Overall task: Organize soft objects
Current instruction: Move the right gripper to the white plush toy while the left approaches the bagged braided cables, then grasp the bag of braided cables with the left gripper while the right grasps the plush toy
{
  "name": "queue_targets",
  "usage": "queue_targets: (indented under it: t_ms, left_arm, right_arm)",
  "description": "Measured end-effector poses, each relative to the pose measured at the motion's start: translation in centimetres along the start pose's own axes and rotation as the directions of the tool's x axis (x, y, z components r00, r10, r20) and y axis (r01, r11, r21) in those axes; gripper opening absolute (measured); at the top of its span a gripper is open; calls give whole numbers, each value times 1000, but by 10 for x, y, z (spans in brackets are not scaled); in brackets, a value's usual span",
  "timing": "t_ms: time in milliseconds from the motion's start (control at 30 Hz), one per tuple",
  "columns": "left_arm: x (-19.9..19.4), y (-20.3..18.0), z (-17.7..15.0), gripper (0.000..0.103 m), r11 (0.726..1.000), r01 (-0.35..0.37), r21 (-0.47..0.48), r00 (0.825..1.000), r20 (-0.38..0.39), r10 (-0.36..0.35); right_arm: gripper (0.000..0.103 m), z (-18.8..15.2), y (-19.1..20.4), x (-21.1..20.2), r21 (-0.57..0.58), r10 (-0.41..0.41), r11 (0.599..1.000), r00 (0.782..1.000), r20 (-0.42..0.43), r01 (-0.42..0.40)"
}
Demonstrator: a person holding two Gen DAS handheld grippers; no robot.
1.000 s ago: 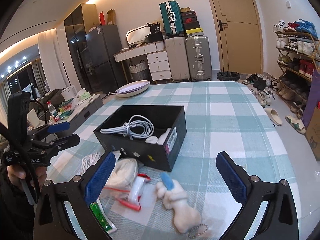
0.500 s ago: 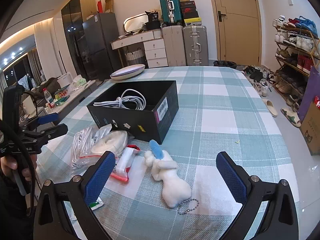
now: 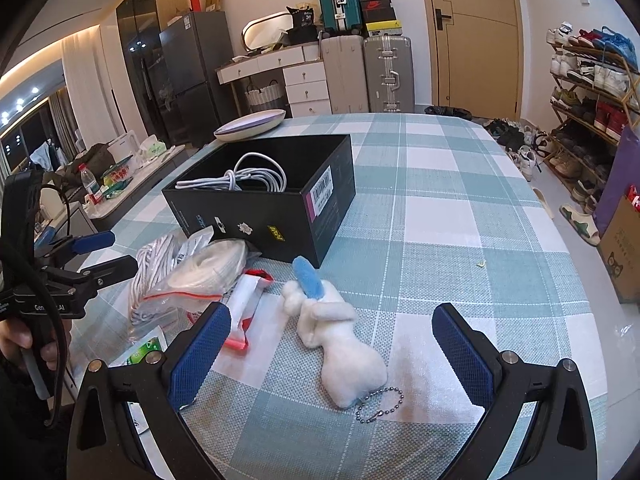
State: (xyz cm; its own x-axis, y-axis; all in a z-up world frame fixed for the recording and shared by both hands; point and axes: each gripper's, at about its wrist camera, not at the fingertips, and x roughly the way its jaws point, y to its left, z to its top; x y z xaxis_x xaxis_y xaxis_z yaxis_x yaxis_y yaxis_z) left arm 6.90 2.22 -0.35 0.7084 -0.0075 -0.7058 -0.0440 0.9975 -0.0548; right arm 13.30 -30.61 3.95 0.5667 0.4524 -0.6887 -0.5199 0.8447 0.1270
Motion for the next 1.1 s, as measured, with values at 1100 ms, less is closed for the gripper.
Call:
queue_targets:
  t_ms: [1100]
  left_arm:
    - [28,3,-9,103,1000,2,14,988,-155,0]
  right_arm:
    - [102,-8,-10,24,-20,-98,995,986,-137,96]
